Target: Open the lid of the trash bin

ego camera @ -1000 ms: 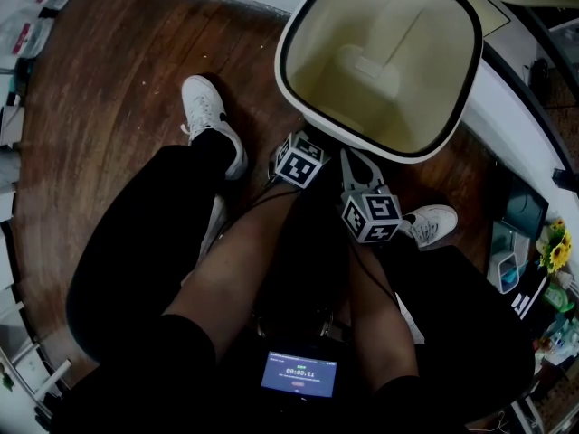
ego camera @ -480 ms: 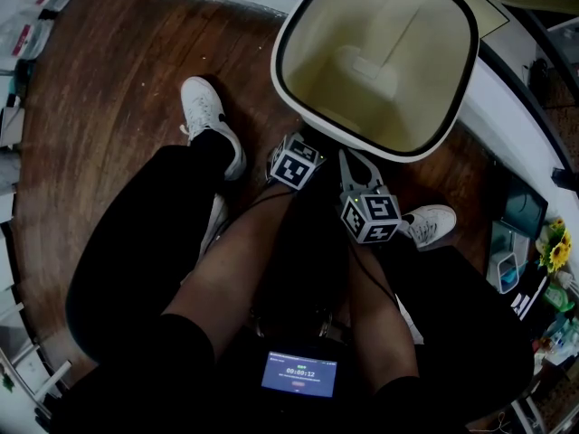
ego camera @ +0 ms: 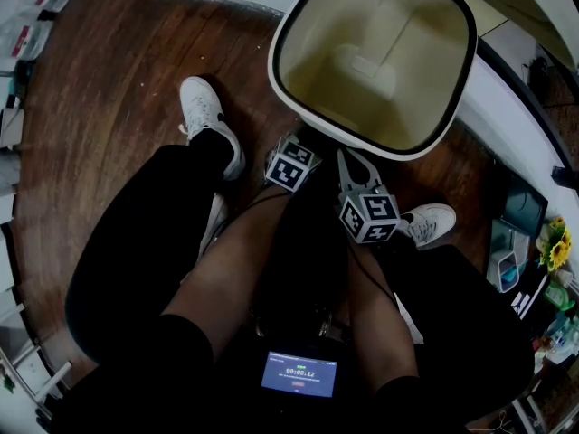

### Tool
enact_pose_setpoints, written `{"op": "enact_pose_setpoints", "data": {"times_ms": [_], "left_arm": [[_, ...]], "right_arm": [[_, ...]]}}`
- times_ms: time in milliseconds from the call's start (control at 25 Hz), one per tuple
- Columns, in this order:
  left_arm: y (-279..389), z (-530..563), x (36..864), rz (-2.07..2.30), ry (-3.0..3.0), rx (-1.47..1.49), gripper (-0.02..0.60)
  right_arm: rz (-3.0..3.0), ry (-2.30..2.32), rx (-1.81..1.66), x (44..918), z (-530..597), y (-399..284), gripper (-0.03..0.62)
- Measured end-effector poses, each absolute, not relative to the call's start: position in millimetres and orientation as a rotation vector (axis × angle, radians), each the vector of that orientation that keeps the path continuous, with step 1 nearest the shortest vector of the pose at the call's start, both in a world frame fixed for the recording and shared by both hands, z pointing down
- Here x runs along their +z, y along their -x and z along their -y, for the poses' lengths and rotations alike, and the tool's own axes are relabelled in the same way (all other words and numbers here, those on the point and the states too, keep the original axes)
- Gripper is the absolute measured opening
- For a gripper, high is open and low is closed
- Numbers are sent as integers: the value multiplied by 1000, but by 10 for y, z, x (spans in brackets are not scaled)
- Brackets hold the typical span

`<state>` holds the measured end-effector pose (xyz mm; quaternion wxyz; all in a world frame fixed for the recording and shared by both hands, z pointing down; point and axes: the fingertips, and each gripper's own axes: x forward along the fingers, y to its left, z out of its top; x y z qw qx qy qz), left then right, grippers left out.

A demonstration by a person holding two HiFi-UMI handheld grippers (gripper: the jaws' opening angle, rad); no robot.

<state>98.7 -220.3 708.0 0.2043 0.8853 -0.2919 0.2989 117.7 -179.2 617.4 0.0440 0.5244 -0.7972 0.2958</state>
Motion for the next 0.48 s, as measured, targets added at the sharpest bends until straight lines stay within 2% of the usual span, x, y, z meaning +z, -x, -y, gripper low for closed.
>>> {"op": "enact_pose_setpoints", "data": {"times_ms": [480], "left_arm": [[-960, 2210, 6969, 884, -2459, 703, 23]], "right_arm": [[2434, -1605, 917, 6168, 1768, -1171, 0]]}}
